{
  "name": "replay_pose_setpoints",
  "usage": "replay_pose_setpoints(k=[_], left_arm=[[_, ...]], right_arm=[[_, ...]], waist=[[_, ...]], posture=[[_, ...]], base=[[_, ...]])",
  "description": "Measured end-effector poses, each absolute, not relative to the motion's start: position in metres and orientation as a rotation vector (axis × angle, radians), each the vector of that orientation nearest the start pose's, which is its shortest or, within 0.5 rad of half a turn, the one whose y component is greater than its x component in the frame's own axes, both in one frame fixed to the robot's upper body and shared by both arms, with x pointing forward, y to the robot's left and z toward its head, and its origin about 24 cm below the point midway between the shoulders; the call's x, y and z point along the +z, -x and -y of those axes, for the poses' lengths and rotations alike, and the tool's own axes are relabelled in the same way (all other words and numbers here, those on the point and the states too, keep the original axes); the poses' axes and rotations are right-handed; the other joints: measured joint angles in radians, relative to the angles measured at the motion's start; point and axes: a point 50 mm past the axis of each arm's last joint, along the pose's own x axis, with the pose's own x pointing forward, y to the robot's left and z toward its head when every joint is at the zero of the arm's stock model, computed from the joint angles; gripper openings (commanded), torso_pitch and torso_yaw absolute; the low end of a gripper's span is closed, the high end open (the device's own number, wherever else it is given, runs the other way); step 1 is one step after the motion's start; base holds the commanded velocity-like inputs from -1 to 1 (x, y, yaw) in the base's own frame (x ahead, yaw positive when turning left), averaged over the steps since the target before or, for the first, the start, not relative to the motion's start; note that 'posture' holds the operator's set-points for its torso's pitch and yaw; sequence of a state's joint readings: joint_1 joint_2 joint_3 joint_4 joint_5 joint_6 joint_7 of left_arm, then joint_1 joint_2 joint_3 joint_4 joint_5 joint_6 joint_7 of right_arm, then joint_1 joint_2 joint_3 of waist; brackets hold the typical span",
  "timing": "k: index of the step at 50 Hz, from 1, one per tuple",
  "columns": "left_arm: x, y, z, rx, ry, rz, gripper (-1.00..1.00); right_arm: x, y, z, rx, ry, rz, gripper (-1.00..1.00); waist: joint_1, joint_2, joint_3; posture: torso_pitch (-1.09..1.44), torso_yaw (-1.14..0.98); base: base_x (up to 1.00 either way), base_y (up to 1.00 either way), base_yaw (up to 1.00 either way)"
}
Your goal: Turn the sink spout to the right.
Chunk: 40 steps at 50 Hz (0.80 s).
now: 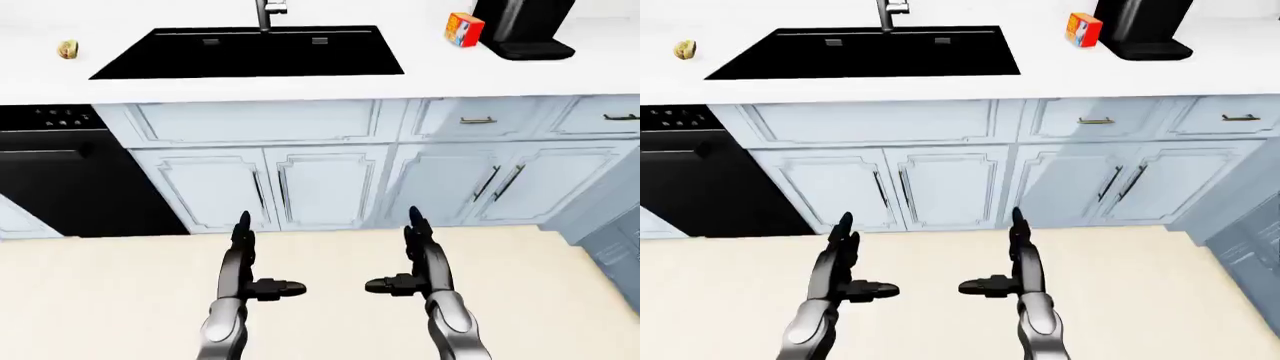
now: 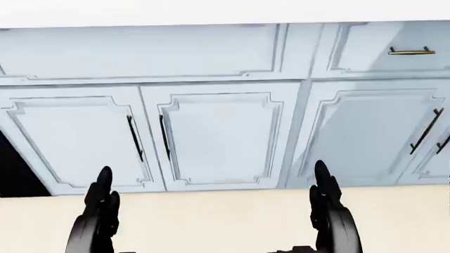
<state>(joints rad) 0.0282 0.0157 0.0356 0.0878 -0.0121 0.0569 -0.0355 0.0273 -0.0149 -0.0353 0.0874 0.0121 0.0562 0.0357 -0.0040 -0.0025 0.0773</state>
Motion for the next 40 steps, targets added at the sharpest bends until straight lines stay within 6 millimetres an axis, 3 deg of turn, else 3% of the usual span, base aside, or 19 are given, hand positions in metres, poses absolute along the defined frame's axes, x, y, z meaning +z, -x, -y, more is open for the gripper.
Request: replay_pose_setpoints(k=[1,3,5,7,12,23,26,29,31,32,33,36,40], left_arm=[[0.013,-0.248,-0.163,0.010,0.006,-0.156,1.00],[0.030,-0.259,-0.169,0.026,0.009,-0.079,1.00],[0.035,-0.259,-0.172,0.041,0.006,-0.048,1.00],[0.030,-0.253,-0.171,0.038,0.005,-0.069,1.00],[0.021,-0.253,-0.168,0.026,0.005,-0.118,1.00],[0.029,-0.253,-0.173,0.042,-0.001,-0.079,1.00],[0.025,-0.252,-0.171,0.038,0.000,-0.094,1.00],[0.025,-0.252,-0.168,0.024,0.003,-0.097,1.00],[0.026,-0.253,-0.168,0.023,0.002,-0.090,1.00],[0.027,-0.253,-0.168,0.025,0.001,-0.085,1.00],[0.030,-0.254,-0.169,0.026,0.001,-0.073,1.00],[0.035,-0.256,-0.170,0.032,-0.002,-0.047,1.00],[0.022,-0.251,-0.181,0.072,-0.014,-0.110,1.00]], right_arm=[[0.013,-0.246,0.161,-0.009,-0.004,-0.152,1.00],[0.029,-0.252,0.161,-0.008,-0.003,-0.073,1.00],[0.031,-0.252,0.160,-0.009,-0.002,-0.050,1.00],[0.024,-0.250,0.162,-0.014,0.001,-0.076,1.00],[0.017,-0.248,0.164,-0.018,0.001,-0.114,1.00],[0.030,-0.245,0.158,0.015,0.047,-0.040,1.00],[0.029,-0.243,0.163,-0.004,0.054,-0.052,1.00],[0.025,-0.241,0.169,-0.029,0.062,-0.073,1.00],[0.025,-0.241,0.169,-0.033,0.064,-0.073,1.00],[0.027,-0.242,0.168,-0.030,0.059,-0.064,1.00],[0.029,-0.242,0.167,-0.025,0.053,-0.053,1.00],[0.033,-0.244,0.163,-0.005,0.045,-0.030,1.00],[0.023,-0.241,0.151,0.039,0.020,-0.079,1.00]], waist=[[0.000,-0.004,-0.009],[0.003,-0.005,-0.059],[0.004,-0.009,-0.042],[0.006,-0.007,-0.055],[0.007,-0.003,-0.055],[0.008,-0.002,-0.074],[0.003,0.002,-0.069],[-0.005,-0.057,-0.048],[-0.009,-0.067,-0.048],[-0.011,-0.062,-0.045],[-0.017,-0.041,-0.042],[-0.031,0.044,-0.033],[0.003,0.023,-0.024]], posture=[[0.00,0.00],[0.00,0.00],[0.00,0.00],[0.00,0.00],[0.00,0.00],[0.00,0.00],[0.00,0.00],[0.00,0.00],[0.00,0.00],[0.00,0.00],[0.00,0.00],[0.00,0.00],[0.00,0.00]], base=[[0.00,0.00,0.00],[0.00,0.00,0.00],[0.00,0.00,0.00],[0.00,0.00,0.00],[0.00,0.00,0.00],[0.00,0.00,0.00],[0.00,0.47,0.00],[0.00,1.00,0.00],[0.00,1.00,0.00],[0.00,0.04,0.00],[0.00,0.00,0.00],[0.00,0.00,0.00],[0.00,0.00,0.00]])
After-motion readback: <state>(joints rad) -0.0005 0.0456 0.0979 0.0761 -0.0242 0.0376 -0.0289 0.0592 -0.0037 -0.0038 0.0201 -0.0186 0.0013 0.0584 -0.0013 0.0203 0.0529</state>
